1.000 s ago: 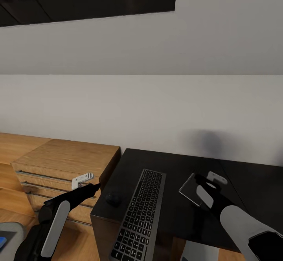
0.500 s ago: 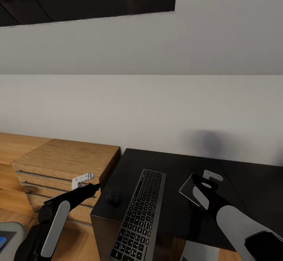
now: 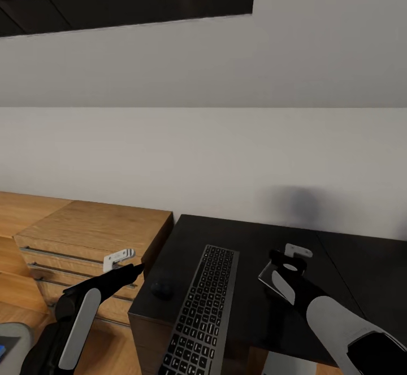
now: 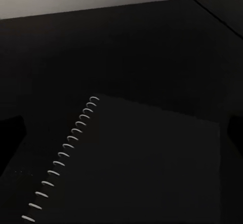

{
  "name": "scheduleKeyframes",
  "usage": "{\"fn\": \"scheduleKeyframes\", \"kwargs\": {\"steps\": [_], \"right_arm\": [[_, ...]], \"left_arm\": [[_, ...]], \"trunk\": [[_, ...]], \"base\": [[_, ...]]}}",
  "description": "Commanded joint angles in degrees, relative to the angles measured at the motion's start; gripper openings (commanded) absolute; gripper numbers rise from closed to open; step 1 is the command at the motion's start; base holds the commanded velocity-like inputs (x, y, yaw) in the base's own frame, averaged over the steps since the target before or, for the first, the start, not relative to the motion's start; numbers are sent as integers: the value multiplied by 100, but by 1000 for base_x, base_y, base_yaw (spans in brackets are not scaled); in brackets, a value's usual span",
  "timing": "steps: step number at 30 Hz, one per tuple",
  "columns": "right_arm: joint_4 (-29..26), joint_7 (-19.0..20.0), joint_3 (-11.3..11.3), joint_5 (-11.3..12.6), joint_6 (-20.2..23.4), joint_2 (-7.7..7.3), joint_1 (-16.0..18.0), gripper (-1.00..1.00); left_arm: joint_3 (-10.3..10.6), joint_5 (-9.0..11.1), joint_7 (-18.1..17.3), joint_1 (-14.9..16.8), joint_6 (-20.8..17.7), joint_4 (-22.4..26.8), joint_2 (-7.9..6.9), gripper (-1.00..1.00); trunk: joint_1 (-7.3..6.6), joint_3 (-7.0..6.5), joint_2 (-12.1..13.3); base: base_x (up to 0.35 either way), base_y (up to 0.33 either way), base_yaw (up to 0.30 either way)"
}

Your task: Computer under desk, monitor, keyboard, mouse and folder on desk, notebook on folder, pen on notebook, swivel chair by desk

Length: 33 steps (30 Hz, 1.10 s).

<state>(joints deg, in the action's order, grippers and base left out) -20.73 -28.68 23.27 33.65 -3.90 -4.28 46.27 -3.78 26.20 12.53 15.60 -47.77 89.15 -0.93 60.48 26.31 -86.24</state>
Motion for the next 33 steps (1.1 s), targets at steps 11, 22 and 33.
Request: {"fn": "scheduleKeyframes", "kwargs": {"steps": [11, 22, 33], "right_arm": [[5, -20, 54, 54, -38, -1, 5, 100], [71, 90, 52, 42, -45, -7, -1, 100], [137, 367, 85, 37, 5, -1, 2, 100]], "left_arm": [[0, 61, 48, 4, -25, 6, -1, 100], [2, 75, 34, 4, -30, 107, 4, 100], [6, 91, 35, 4, -23, 222, 8, 100]], "trunk": [[0, 7, -4], [0, 7, -4], [22, 25, -44]], "base": [[4, 0, 0], [0, 0, 0], [0, 0, 0]]}}
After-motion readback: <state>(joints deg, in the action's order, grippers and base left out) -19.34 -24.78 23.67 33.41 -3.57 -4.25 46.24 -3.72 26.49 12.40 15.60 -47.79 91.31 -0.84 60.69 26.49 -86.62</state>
